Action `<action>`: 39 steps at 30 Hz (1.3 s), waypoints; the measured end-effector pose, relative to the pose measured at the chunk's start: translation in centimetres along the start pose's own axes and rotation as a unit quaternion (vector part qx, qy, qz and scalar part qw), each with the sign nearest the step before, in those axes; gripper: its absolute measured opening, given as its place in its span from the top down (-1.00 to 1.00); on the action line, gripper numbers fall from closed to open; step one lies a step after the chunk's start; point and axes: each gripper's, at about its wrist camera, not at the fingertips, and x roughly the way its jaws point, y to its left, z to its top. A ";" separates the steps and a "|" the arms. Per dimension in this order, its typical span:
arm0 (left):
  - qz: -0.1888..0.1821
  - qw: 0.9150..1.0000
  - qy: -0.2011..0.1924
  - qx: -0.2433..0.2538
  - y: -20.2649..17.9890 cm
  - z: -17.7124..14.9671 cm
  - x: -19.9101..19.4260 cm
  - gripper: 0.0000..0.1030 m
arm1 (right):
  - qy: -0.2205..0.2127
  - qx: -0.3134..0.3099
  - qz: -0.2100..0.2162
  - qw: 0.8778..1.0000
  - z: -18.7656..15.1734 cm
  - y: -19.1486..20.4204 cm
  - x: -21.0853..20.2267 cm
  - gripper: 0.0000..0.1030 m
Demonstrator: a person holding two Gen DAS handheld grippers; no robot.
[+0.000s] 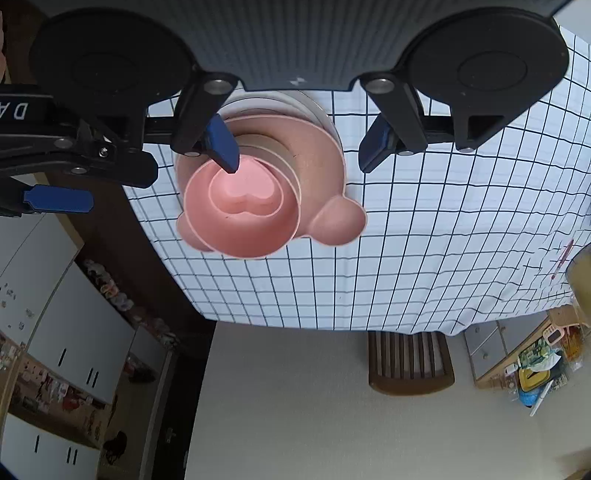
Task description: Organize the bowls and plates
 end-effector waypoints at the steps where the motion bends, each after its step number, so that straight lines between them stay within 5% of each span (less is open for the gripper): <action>1: -0.001 1.000 -0.005 0.000 0.0 -0.1 -0.4 -0.47 | -0.007 -0.002 0.000 1.000 -0.1 0.0 -0.5 -0.72; 8: 0.001 0.999 -0.039 -0.006 0.1 -0.8 -3.2 -0.62 | -0.044 -0.005 0.003 0.999 -0.7 -0.1 -3.2 -0.91; 12: -0.003 0.998 -0.056 -0.016 0.4 -1.1 -4.5 -0.99 | -0.059 -0.004 0.003 0.998 -1.2 -0.3 -4.5 -0.99; 22: -0.012 0.997 -0.059 -0.044 1.1 -2.2 -6.6 -0.99 | -0.099 -0.004 -0.008 0.995 -1.9 0.0 -6.1 -0.99; 39: -0.004 0.998 -0.032 -0.061 0.9 -3.7 -7.5 -0.99 | -0.082 0.012 -0.012 0.997 -2.6 0.3 -6.7 -0.99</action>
